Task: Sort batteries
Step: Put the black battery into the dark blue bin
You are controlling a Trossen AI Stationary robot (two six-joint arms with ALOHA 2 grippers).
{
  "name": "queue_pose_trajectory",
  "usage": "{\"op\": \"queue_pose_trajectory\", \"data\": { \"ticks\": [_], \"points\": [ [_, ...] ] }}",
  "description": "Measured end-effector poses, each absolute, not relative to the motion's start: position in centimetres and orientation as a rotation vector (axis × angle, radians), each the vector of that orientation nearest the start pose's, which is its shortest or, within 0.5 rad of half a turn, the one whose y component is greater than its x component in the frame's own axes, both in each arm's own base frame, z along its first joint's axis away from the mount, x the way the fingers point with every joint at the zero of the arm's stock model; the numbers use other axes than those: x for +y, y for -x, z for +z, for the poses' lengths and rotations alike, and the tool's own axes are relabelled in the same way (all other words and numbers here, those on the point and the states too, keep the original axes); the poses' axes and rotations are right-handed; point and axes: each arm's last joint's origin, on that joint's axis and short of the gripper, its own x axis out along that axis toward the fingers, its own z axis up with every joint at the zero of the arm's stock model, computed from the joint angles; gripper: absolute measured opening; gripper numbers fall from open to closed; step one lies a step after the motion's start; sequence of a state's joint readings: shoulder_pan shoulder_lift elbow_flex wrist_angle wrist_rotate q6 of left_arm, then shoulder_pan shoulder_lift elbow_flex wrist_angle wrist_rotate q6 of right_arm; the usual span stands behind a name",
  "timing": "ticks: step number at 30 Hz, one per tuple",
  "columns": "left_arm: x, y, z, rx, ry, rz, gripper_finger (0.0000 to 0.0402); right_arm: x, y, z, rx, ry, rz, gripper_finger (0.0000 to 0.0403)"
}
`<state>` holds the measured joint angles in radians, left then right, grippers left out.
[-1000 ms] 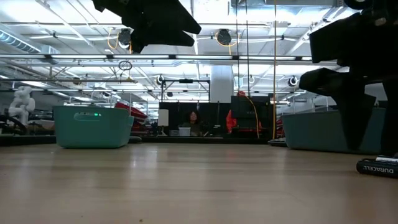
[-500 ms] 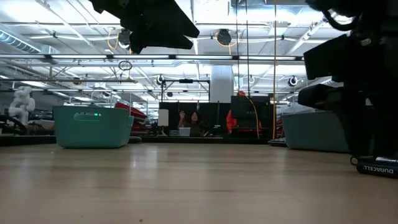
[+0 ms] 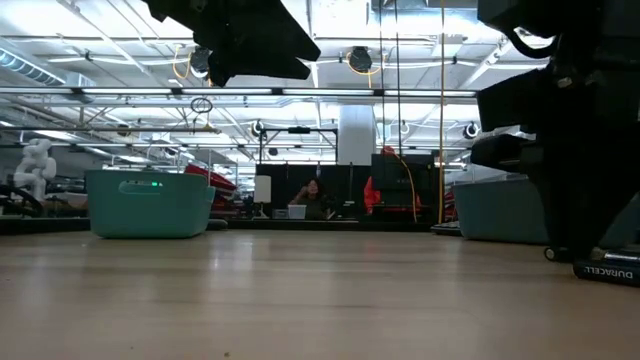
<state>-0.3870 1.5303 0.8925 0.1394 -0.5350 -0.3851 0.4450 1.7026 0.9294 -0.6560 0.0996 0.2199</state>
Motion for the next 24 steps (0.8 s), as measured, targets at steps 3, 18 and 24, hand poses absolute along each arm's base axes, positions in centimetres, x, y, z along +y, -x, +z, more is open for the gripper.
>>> {"op": "queue_pose_trajectory", "data": {
  "ticks": [3, 18, 24],
  "points": [
    [-10.8, -30.5, 22.5, 0.41, 0.156, 0.228, 0.0169, 11.8, -25.7, 14.1, 1.413, 0.235, 0.097, 0.0003],
    [-10.8, -30.5, 22.5, 0.406, 0.182, 0.235, 0.0169, 10.3, -24.1, 18.5, 1.284, 0.286, -0.064, 0.0001],
    [-10.8, -30.5, 22.6, 0.4, 0.179, 0.252, 0.0169, 8.8, -21.8, 22.3, 1.162, 0.275, -0.226, 0.0001]
  ]
}}
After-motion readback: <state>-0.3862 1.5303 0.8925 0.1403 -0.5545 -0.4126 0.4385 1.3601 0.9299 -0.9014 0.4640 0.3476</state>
